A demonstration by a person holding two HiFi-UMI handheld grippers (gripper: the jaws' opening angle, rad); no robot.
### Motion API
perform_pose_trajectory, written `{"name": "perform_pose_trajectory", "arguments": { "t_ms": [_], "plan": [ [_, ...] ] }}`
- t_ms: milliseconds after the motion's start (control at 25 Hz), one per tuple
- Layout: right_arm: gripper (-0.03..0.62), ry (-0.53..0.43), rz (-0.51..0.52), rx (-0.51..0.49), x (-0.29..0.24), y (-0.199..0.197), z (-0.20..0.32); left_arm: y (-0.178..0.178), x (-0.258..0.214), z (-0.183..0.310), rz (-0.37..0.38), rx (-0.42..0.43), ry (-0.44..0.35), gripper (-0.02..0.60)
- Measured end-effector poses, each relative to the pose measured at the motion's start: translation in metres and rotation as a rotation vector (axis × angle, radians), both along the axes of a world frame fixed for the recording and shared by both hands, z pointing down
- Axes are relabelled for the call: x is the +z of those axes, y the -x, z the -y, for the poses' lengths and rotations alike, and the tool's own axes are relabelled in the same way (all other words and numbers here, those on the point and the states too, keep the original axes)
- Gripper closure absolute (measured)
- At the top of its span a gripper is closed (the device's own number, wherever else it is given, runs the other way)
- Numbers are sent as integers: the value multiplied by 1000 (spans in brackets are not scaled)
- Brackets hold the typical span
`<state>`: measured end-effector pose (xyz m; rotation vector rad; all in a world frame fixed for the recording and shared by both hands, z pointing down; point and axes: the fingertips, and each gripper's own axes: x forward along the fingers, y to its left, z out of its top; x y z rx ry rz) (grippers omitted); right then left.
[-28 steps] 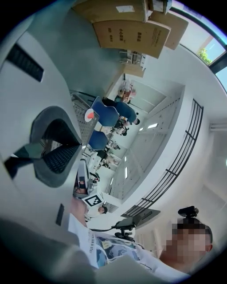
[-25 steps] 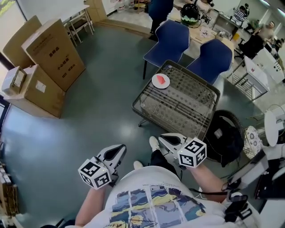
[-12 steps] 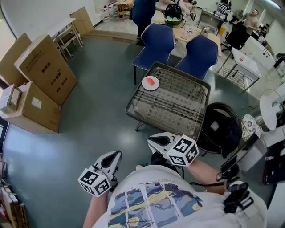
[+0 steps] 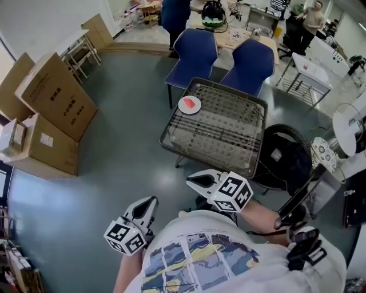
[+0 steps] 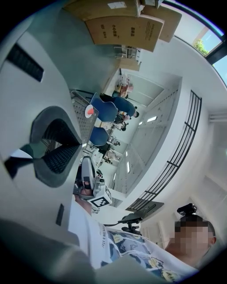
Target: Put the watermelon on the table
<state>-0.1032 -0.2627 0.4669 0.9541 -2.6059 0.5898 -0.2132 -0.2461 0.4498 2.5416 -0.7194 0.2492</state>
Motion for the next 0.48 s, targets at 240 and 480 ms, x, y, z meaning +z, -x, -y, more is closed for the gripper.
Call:
{"name": "perform_pose_trajectory", "arguments": {
  "t_ms": [240,480],
  "plan": [
    [585,6,3,-8,3,4,3,0,4,2,4,2,6,572],
    [585,6,0,-20,7,6,8,-1,10,6,5,-10,24,572]
  ]
}}
